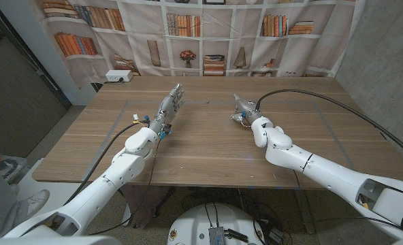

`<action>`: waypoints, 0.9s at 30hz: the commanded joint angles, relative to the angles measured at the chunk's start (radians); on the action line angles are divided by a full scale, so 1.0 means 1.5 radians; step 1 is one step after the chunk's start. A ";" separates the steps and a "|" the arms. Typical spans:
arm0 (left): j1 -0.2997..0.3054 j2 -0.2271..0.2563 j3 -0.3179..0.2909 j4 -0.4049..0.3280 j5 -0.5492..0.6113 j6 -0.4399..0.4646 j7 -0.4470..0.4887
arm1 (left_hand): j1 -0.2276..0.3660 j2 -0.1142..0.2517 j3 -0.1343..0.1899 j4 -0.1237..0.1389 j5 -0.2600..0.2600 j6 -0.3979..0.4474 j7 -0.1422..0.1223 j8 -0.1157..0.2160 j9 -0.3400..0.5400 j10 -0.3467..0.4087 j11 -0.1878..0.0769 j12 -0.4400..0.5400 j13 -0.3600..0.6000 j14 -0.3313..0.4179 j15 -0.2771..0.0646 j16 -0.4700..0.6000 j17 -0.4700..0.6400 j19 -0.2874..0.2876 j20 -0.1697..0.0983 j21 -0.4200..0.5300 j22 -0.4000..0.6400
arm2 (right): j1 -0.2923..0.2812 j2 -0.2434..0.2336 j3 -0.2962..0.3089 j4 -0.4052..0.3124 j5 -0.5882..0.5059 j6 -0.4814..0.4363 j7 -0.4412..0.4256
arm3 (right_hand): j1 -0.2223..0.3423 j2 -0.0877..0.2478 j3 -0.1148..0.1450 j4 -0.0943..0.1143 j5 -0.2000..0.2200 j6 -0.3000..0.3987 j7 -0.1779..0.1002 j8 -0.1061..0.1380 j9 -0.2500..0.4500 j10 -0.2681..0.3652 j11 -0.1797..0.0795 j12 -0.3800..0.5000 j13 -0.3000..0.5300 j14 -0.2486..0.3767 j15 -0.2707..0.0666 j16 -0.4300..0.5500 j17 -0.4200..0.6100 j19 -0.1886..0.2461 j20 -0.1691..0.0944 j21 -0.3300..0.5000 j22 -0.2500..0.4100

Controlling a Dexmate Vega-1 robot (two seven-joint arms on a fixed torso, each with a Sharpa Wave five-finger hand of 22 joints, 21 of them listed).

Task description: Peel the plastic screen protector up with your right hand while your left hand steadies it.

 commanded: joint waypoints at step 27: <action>-0.003 -0.003 0.002 0.006 -0.002 0.000 -0.006 | 0.003 0.005 -0.003 0.000 0.005 0.006 -0.002 0.003 0.001 0.003 -0.003 0.002 0.003 -0.004 0.003 0.001 0.001 -0.006 0.001 0.001 0.001 | 0.011 0.010 -0.006 0.017 0.026 -0.003 0.010 | -0.009 0.027 -0.010 0.022 0.000 0.021 -0.010 0.006 0.000 0.005 0.000 0.003 0.005 0.006 -0.053 0.006 0.007 0.007 -0.011 0.000 0.000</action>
